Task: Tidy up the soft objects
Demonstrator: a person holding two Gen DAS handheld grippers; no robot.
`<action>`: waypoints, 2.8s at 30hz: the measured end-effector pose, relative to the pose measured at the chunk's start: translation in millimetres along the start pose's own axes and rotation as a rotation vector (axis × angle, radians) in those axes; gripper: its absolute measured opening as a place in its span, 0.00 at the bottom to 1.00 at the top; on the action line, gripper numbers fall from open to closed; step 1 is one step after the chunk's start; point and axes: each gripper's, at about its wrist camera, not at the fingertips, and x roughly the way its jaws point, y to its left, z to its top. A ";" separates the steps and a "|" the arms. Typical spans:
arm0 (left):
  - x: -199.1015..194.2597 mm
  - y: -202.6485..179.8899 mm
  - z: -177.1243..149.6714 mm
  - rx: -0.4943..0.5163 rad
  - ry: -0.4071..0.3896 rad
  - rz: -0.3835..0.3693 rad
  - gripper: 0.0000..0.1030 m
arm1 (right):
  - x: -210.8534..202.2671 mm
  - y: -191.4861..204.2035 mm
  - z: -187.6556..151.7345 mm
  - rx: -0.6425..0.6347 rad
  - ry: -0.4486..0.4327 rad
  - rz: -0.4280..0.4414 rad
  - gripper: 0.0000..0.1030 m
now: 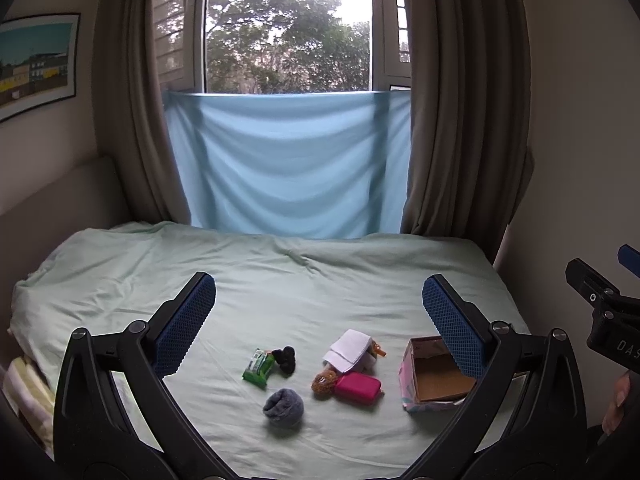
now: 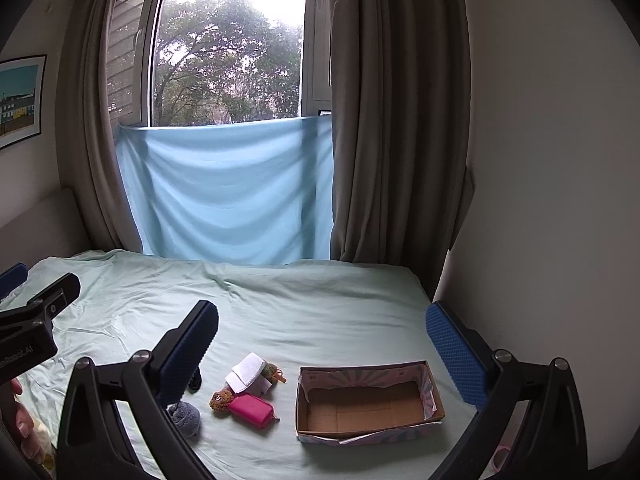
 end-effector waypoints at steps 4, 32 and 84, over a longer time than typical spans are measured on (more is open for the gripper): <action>1.9 -2.0 1.2 0.003 0.005 -0.004 1.00 | 1.9 -0.8 -1.7 0.001 0.002 -0.002 1.00; 10.1 -4.0 -2.7 0.014 0.028 -0.013 1.00 | -1.4 -1.3 -0.6 0.020 0.006 -0.010 1.00; 143.1 120.3 -77.8 -0.013 0.306 -0.032 1.00 | 114.0 81.6 -53.2 -0.004 0.158 0.022 1.00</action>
